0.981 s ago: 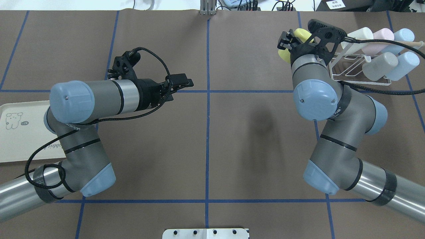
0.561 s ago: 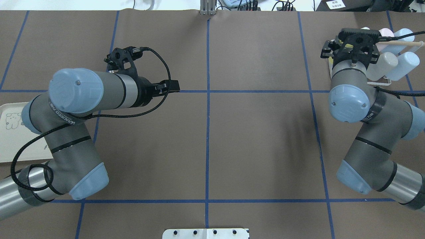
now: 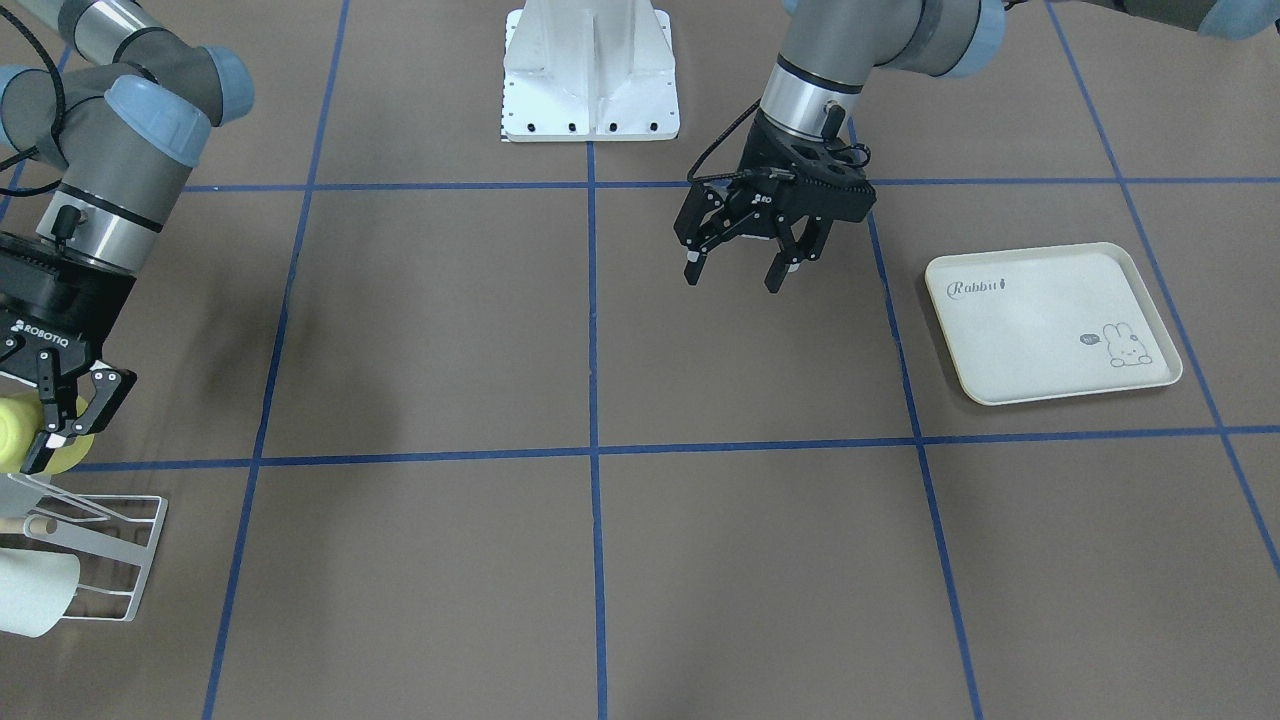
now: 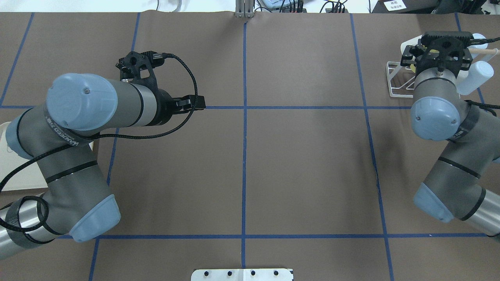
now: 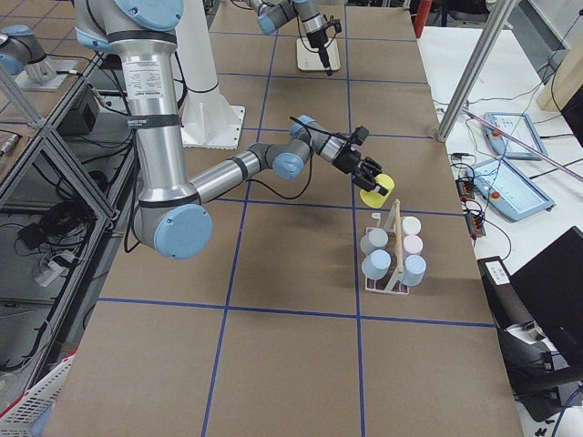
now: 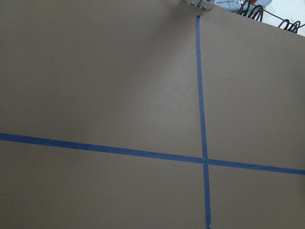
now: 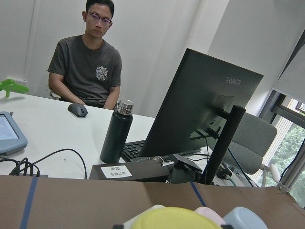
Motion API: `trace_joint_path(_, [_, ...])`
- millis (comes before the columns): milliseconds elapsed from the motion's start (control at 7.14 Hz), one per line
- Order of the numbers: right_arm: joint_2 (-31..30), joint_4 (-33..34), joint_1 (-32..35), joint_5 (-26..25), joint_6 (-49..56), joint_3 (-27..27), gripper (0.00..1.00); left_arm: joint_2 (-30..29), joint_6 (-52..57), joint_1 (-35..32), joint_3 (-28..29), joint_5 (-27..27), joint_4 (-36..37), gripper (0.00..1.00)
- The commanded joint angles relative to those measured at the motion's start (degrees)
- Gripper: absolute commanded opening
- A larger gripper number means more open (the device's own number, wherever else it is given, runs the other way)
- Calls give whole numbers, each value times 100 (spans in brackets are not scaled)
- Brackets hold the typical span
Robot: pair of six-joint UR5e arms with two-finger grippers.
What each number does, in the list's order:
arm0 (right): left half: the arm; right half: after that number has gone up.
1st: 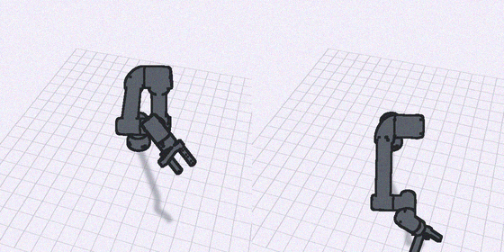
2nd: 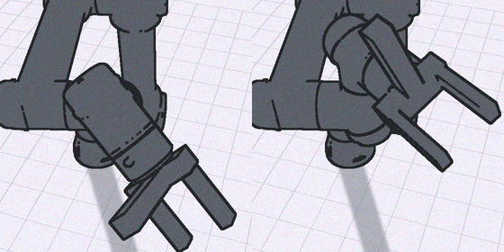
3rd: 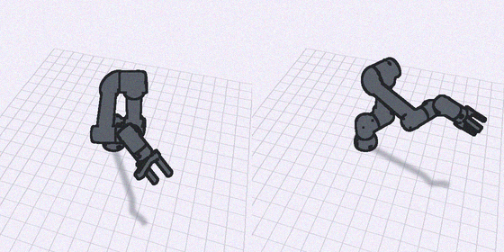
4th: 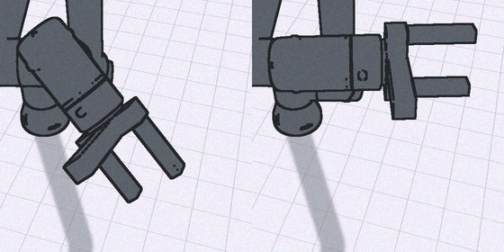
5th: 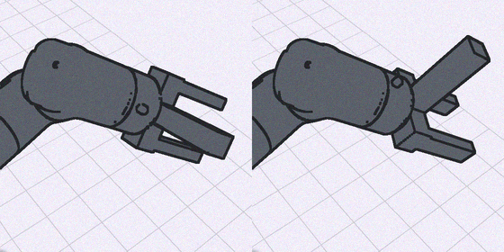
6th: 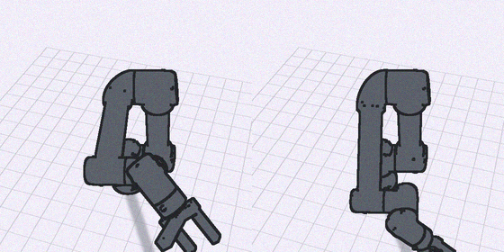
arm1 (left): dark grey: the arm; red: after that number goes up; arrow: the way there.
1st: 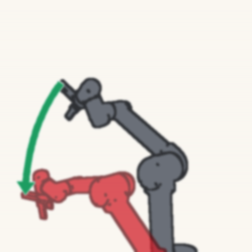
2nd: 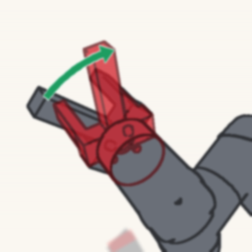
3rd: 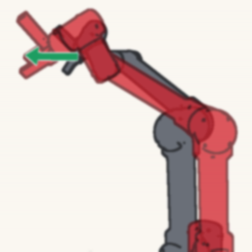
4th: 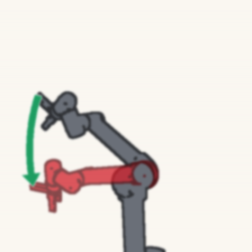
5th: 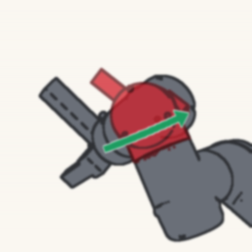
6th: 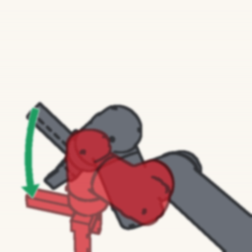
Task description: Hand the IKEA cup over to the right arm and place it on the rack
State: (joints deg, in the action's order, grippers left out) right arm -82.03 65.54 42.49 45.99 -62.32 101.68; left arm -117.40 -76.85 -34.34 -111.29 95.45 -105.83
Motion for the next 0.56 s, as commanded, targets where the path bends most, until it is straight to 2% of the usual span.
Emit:
trace_joint_path(0, [47, -646, 162, 33, 446, -368, 0, 6, -14, 7, -6, 0, 10, 100])
trace_joint_path(420, [47, -665, 233, 95, 484, -377, 0, 15, -23, 7, -6, 0, 10, 100])
